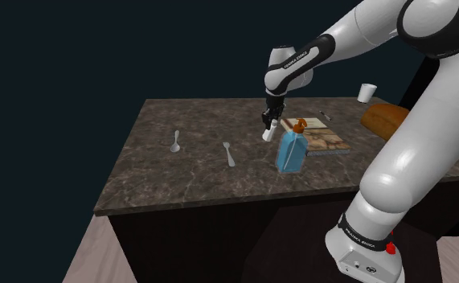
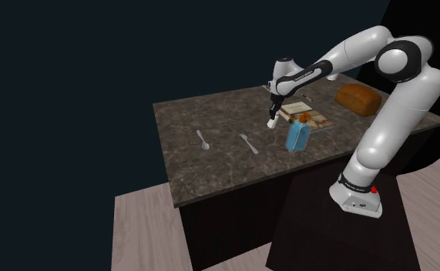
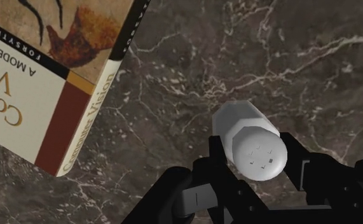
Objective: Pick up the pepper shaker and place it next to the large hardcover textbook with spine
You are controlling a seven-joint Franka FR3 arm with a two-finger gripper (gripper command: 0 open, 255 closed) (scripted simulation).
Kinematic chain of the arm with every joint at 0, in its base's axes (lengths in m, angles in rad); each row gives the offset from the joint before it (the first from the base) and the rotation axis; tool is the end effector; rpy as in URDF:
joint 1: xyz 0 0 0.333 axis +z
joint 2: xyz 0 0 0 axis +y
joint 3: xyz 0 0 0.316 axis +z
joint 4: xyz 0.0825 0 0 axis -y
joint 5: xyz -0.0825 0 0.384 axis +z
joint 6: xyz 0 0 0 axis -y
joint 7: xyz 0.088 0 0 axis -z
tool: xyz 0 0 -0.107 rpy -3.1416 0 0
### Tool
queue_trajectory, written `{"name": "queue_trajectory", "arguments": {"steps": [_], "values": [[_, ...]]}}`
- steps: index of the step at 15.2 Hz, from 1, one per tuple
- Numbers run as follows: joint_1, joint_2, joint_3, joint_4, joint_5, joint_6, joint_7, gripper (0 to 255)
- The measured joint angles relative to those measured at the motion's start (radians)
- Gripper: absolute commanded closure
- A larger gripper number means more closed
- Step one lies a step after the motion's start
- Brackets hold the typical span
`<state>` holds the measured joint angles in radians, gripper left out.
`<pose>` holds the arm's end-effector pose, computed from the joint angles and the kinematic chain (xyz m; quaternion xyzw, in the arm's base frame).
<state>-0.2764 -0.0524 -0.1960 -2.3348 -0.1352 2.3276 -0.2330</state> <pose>0.4471 -0.2313 0.3613 0.9960 -0.0742 0.0054 0.0500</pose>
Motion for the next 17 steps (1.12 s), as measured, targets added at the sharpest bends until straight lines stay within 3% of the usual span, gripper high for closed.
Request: {"name": "queue_trajectory", "arguments": {"steps": [3, 4, 10, 14, 17], "values": [[0.000, 0.001, 0.000, 0.000, 0.000, 0.001, 0.000, 255], [0.000, 0.001, 0.000, -0.001, 0.000, 0.001, 0.000, 0], [0.000, 0.001, 0.000, 0.000, 0.000, 0.001, 0.000, 0], [0.003, -0.061, 0.006, 0.041, -0.004, -0.100, 0.001, 0], [0.005, -0.073, 0.009, 0.053, -0.004, -0.126, 0.004, 0]]}}
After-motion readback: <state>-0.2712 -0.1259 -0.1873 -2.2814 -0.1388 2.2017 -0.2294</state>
